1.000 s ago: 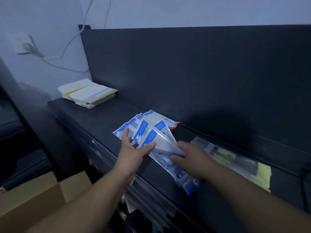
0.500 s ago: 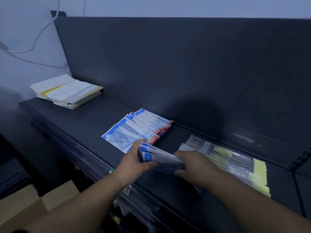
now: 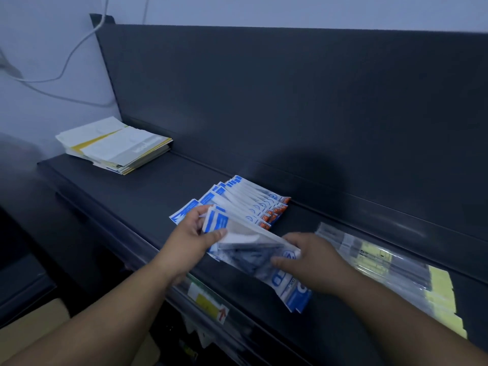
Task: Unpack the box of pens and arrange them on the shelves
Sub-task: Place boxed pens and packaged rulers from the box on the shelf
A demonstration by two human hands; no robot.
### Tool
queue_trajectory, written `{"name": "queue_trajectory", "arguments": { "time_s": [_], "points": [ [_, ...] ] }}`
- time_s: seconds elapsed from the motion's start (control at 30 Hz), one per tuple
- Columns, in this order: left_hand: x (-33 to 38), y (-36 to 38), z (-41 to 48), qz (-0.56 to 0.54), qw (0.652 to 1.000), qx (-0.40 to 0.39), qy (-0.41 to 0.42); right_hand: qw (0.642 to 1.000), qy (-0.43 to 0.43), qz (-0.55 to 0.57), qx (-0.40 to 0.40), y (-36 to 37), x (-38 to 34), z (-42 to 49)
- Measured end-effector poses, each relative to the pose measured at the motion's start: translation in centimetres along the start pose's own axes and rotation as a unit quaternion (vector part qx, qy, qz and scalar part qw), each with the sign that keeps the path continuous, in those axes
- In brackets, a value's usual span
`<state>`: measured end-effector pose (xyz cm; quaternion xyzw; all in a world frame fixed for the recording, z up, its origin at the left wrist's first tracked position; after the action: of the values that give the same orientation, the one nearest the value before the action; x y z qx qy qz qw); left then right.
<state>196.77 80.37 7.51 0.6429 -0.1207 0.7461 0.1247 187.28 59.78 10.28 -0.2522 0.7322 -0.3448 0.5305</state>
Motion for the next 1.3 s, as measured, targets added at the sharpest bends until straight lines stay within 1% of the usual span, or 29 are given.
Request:
{"name": "queue_trajectory", "arguments": {
  "time_s": [0.1, 0.17, 0.27, 0.33, 0.37, 0.43, 0.5, 0.57, 0.6, 0.67, 0.77, 0.83, 0.97, 1.07, 1.1, 1.17, 1.23, 1.27, 1.3],
  "points": [
    [0.6, -2.5, 1.5, -0.024, 0.999, 0.024, -0.002, 0.996, 0.012, 0.074, -0.038, 1.1, -2.5, 1.1],
    [0.2, -4.4, 2.9, -0.004, 0.999, 0.036, -0.008, 0.995, 0.011, 0.091, -0.045, 2.4, -4.1, 2.2],
    [-1.2, -7.5, 5.0, 0.065, 0.996, 0.052, -0.019, 0.993, 0.016, 0.102, -0.052, 5.1, -5.9, 4.1],
    [-2.4, -9.2, 6.1, 0.162, 0.985, 0.059, -0.025, 0.996, 0.018, 0.074, -0.047, 6.6, -6.3, 5.1],
    [-2.9, -9.7, 6.4, 0.222, 0.973, 0.053, -0.028, 0.998, 0.017, 0.049, -0.039, 7.2, -6.3, 5.5],
    [-4.0, -9.8, 6.2, 0.335, 0.941, 0.012, -0.036, 1.000, 0.002, -0.017, -0.011, 8.0, -6.1, 5.8],
    [-4.4, -8.6, 5.2, 0.441, 0.896, -0.047, -0.036, 0.996, -0.035, -0.086, 0.010, 8.5, -6.3, 5.5],
    [-4.7, -7.3, 4.1, 0.524, 0.844, -0.109, -0.043, 0.989, -0.071, -0.130, 0.007, 9.4, -6.7, 5.2],
    [-4.8, -6.9, 3.6, 0.548, 0.823, -0.138, -0.052, 0.987, -0.078, -0.140, 0.002, 9.8, -6.7, 5.1],
    [-5.0, -6.6, 3.0, 0.575, 0.794, -0.187, -0.066, 0.987, -0.085, -0.135, 0.009, 10.2, -6.8, 4.9],
    [-4.8, -6.5, 3.0, 0.581, 0.773, -0.244, -0.076, 0.988, -0.101, -0.110, 0.032, 10.2, -6.8, 4.8],
    [-4.7, -6.1, 3.3, 0.572, 0.776, -0.257, -0.071, 0.989, -0.103, -0.103, 0.037, 10.0, -6.6, 4.9],
    [-5.0, -4.5, 4.3, 0.530, 0.810, -0.244, -0.062, 0.990, -0.077, -0.103, 0.053, 8.5, -5.8, 5.8],
    [-5.1, -3.7, 4.7, 0.515, 0.823, -0.236, -0.042, 0.990, -0.068, -0.115, 0.052, 7.8, -5.2, 6.1],
    [-4.9, -3.7, 4.7, 0.511, 0.830, -0.223, -0.030, 0.990, -0.065, -0.115, 0.051, 7.8, -5.0, 6.2],
    [-4.4, -4.1, 5.1, 0.498, 0.851, -0.165, -0.008, 0.992, -0.052, -0.092, 0.067, 7.6, -4.4, 6.3],
    [-3.9, -4.9, 5.4, 0.484, 0.869, -0.103, -0.022, 0.994, -0.024, -0.063, 0.086, 7.2, -3.7, 6.6],
    [-4.0, -5.2, 5.5, 0.488, 0.866, -0.101, -0.043, 0.996, -0.010, -0.056, 0.075, 7.2, -3.4, 6.8],
    [-4.2, -5.2, 5.4, 0.503, 0.853, -0.124, -0.067, 0.998, 0.000, -0.051, 0.047, 7.5, -3.2, 6.9]
  ]
}}
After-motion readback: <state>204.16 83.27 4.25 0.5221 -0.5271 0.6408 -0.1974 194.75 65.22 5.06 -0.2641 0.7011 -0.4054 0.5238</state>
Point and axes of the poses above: each hand's wrist, its own z-axis towards the middle knuckle, its own y-axis out of the palm, x = y × z, the point moved 5 cm from there along z, towards the middle knuckle, and after that the axes turned 11 degrees about y, right-handed, at the moved point
